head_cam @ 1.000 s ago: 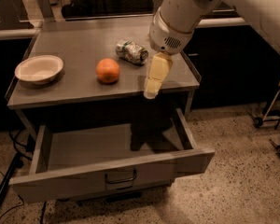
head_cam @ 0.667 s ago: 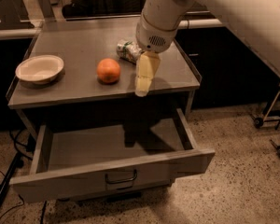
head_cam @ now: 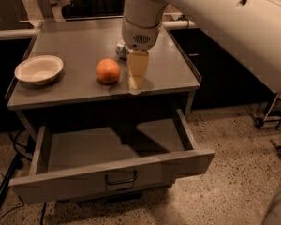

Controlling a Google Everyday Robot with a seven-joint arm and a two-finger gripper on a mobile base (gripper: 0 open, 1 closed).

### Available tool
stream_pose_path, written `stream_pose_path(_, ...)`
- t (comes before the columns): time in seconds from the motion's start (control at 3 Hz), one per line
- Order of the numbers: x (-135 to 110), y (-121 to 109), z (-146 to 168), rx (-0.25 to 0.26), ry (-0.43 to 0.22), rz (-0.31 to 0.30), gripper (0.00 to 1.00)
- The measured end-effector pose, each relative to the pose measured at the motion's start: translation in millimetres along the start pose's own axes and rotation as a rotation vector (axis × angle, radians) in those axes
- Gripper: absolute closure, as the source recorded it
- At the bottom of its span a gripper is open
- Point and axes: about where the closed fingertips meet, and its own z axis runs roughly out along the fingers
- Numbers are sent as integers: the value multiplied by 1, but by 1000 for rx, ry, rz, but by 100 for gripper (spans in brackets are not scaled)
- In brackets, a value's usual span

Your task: Place orange into top drawer

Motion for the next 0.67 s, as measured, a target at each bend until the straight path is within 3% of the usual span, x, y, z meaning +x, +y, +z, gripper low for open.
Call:
stream_pose_path(0.33, -5, -8, 7, 5, -82, 22, 0)
stream_pose_path(0.67, -9, -31, 18, 10, -119, 26, 0)
